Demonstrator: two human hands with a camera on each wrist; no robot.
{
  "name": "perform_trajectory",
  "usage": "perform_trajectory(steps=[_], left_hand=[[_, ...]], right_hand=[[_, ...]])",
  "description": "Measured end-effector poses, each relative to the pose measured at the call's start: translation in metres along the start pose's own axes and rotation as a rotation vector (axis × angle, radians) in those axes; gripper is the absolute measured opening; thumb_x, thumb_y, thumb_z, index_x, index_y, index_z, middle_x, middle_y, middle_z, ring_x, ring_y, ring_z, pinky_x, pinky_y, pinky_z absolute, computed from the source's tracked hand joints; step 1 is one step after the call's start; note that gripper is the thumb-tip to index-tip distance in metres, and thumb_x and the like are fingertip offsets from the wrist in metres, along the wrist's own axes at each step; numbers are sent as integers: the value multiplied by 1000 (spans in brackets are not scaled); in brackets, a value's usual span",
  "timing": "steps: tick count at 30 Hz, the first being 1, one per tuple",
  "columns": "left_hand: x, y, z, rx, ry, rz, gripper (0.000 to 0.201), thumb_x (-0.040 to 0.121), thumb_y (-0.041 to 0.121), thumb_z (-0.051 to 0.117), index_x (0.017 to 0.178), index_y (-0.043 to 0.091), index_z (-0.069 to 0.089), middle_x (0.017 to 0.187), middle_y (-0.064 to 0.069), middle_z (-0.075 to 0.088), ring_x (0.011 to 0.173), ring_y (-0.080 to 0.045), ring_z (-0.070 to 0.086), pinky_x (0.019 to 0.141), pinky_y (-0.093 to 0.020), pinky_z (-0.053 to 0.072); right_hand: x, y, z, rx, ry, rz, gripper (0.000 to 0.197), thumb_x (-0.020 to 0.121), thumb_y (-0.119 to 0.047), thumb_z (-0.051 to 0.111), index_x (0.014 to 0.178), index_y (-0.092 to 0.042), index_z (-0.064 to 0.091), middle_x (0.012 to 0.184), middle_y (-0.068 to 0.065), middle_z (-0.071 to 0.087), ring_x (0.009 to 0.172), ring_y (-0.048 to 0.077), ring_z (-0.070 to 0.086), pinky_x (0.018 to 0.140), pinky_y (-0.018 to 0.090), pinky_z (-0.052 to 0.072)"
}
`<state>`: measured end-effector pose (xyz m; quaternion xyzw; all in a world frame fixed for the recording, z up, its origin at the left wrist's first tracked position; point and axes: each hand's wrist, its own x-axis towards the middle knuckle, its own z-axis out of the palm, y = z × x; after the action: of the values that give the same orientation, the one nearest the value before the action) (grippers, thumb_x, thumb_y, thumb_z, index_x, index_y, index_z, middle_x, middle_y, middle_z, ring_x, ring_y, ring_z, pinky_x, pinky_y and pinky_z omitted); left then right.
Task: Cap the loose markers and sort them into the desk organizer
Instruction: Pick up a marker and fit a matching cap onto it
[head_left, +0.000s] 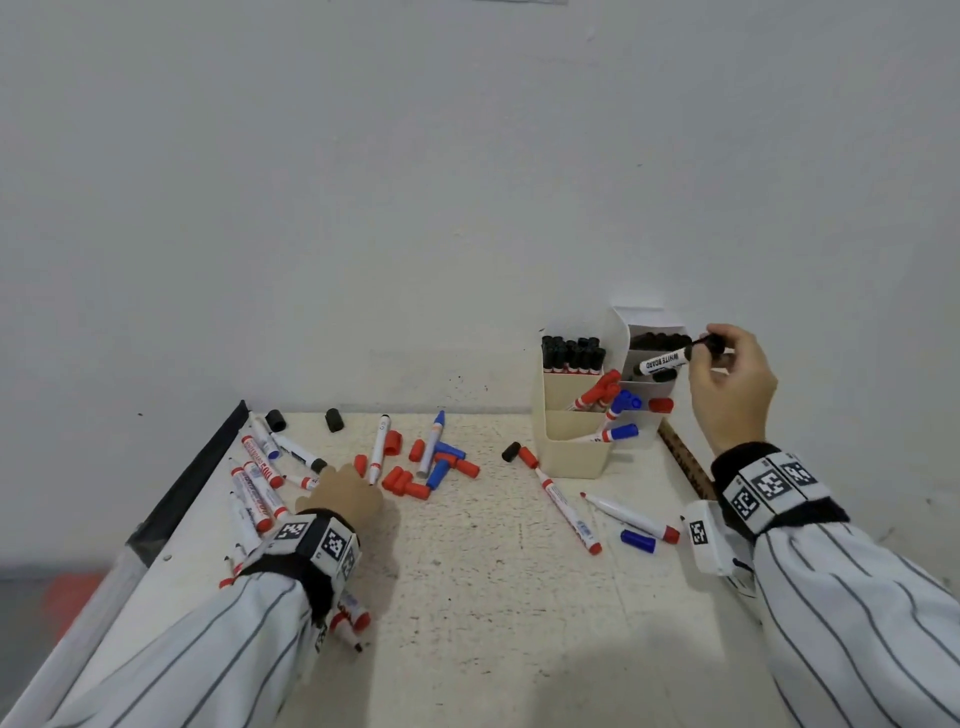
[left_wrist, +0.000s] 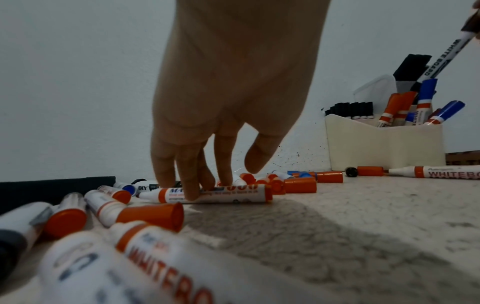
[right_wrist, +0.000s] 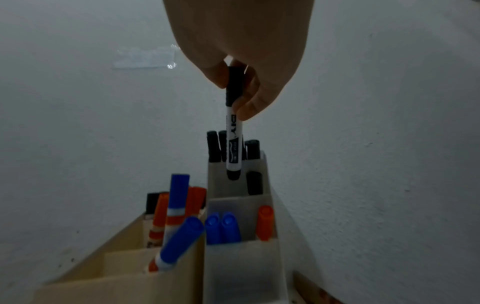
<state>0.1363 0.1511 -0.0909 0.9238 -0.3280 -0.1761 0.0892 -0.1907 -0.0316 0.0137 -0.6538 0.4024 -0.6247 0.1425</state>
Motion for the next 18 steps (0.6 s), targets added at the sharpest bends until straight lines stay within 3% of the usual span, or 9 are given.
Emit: perform_trajectory(steps=[2, 4, 6, 8, 11, 15, 18], left_hand=[[3, 2, 0, -7, -2, -13, 35, 93, 30, 45, 113, 3, 54, 111, -11, 52, 97, -23, 50, 90, -34, 46], [2, 2, -3, -23, 8, -32, 24, 93, 26, 48, 96, 4, 55, 94, -8, 53, 85, -21, 52, 80, -29, 48], [4, 1, -3, -31, 18, -51, 23, 92, 28, 50, 81, 7, 50, 82, -5, 51, 81, -21, 53, 80, -30, 48], [5, 0, -4, -12, 6, -63, 26, 88, 36, 50, 86, 10, 53, 86, -5, 55, 87, -23, 57, 91, -36, 47], [14, -5, -1, 26, 5, -87, 29, 85, 41, 46, 99, 18, 59, 96, -4, 62, 95, -24, 59, 96, -44, 43], [18, -10, 1, 38, -20, -52, 32, 88, 39, 44, 109, 21, 60, 101, -2, 62, 97, -22, 59, 98, -43, 43], [14, -10, -1, 26, -25, -43, 31, 90, 35, 47, 111, 17, 59, 103, -4, 60, 96, -21, 59, 98, -41, 44]], right_hand=[[0, 14, -2, -56, -6, -24, 23, 88, -2, 54, 111, 1, 57, 106, 15, 60, 87, 15, 55, 68, 4, 47], [-3, 24, 0, -94, -28, -43, 23, 88, -2, 56, 111, 2, 58, 108, 19, 57, 87, 16, 54, 70, 11, 47], [-5, 30, 3, -119, -57, -49, 23, 87, 0, 57, 110, 3, 59, 109, 22, 54, 86, 17, 53, 76, 21, 48], [-7, 35, 8, -162, -89, -46, 24, 86, 1, 58, 110, 2, 60, 108, 23, 54, 85, 18, 53, 78, 21, 44], [-6, 42, 17, -214, -132, -31, 25, 85, 1, 58, 110, 0, 59, 105, 21, 56, 87, 21, 53, 77, 18, 38], [-3, 50, 31, -313, -181, -5, 14, 86, -1, 58, 99, 1, 61, 100, 20, 58, 87, 27, 54, 73, 22, 35], [-1, 58, 38, -417, -233, 32, 16, 88, -5, 54, 101, -3, 63, 105, 16, 58, 89, 30, 56, 71, 31, 43]])
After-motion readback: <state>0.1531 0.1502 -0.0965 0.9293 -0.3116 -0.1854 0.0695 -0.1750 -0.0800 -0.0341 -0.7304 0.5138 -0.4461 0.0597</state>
